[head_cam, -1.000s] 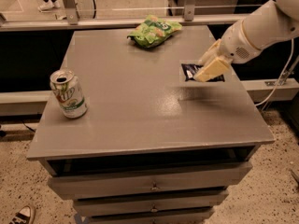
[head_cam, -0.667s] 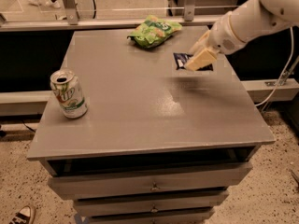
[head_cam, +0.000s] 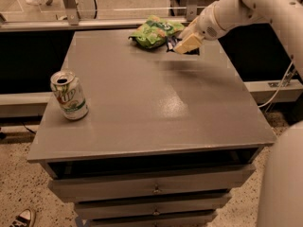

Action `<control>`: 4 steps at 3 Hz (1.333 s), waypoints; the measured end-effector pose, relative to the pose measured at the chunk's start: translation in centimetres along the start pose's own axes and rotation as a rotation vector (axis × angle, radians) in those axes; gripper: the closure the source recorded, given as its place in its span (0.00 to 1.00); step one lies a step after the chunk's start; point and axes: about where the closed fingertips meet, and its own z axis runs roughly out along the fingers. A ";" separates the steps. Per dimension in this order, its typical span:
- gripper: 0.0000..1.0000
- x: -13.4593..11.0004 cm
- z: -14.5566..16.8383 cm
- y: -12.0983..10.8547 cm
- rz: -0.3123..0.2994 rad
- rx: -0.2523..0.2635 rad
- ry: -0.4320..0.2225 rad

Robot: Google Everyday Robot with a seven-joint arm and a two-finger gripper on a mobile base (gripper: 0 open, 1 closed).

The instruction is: Move rxbar blueberry near green rice chip bag

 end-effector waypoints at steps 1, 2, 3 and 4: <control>1.00 -0.4 3.2 -1.9 0.021 -0.001 -0.031; 0.82 -0.1 5.6 -2.8 0.051 -0.013 -0.036; 0.59 0.3 6.9 -3.3 0.067 -0.017 -0.033; 0.36 0.6 7.5 -3.8 0.078 -0.015 -0.032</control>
Offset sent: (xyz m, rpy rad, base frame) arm 0.0804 0.0214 -0.0349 0.0817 0.0439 -0.0327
